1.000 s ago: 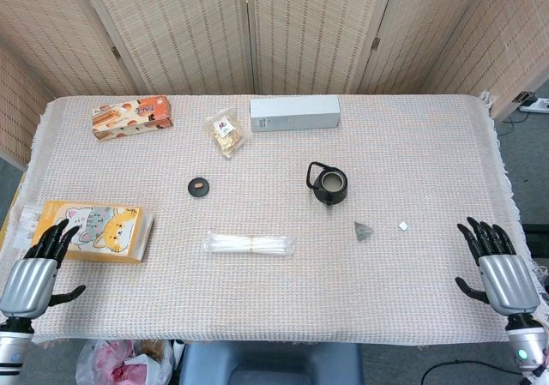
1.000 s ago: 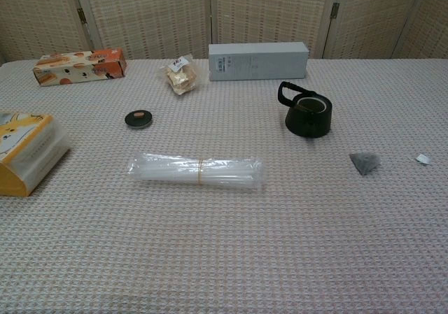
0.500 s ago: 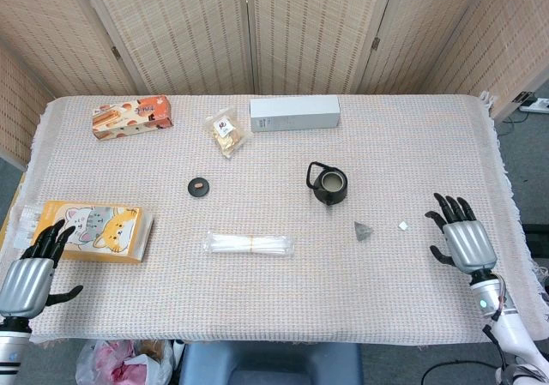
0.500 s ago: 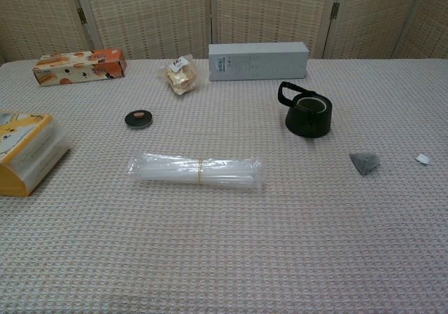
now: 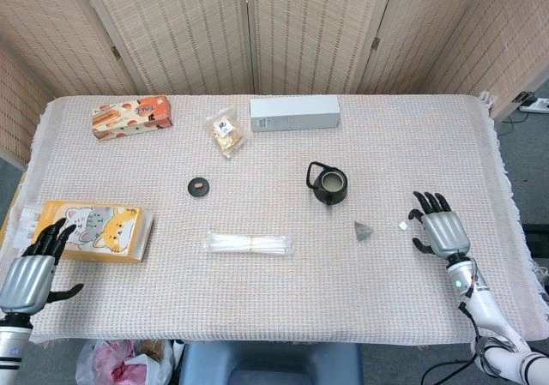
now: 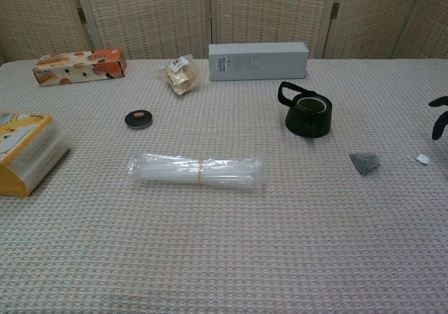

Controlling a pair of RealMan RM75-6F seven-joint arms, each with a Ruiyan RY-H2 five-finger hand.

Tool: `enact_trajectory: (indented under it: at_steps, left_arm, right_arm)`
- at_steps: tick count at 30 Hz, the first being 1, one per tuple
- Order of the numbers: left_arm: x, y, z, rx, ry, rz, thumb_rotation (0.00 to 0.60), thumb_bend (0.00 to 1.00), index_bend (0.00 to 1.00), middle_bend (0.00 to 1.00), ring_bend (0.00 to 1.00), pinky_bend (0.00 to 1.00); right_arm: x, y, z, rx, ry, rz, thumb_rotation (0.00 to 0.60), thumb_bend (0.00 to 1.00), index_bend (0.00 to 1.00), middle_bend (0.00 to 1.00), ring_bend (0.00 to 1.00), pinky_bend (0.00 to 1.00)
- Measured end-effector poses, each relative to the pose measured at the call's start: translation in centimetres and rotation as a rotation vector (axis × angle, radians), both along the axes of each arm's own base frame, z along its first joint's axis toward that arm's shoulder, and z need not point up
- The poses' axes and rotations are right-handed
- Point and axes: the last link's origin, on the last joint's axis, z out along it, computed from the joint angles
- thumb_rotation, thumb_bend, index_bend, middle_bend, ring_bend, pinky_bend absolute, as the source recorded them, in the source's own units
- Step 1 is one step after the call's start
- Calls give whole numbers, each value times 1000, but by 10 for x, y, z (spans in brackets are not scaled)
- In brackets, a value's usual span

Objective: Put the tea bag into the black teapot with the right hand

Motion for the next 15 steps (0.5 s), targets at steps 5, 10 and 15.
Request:
enact_trajectory:
  at_steps: [5, 10, 15]
  left_arm:
    - [-1, 1, -1, -7, 22, 5, 600, 112, 0, 0, 36, 284]
    - [-2, 1, -1, -8, 21, 11, 600, 112, 0, 0, 36, 284]
    - [-3, 1, -1, -12, 25, 14, 600, 112, 0, 0, 36, 284]
  right_arm:
    - [-2, -9, -8, 27, 8, -20, 600, 244, 383, 55, 0, 0]
    - [-3, -19, -16, 48, 16, -39, 600, 249, 387, 55, 0, 0]
    - [0, -26, -21, 50, 4, -43, 600, 253, 403, 58, 0, 0]
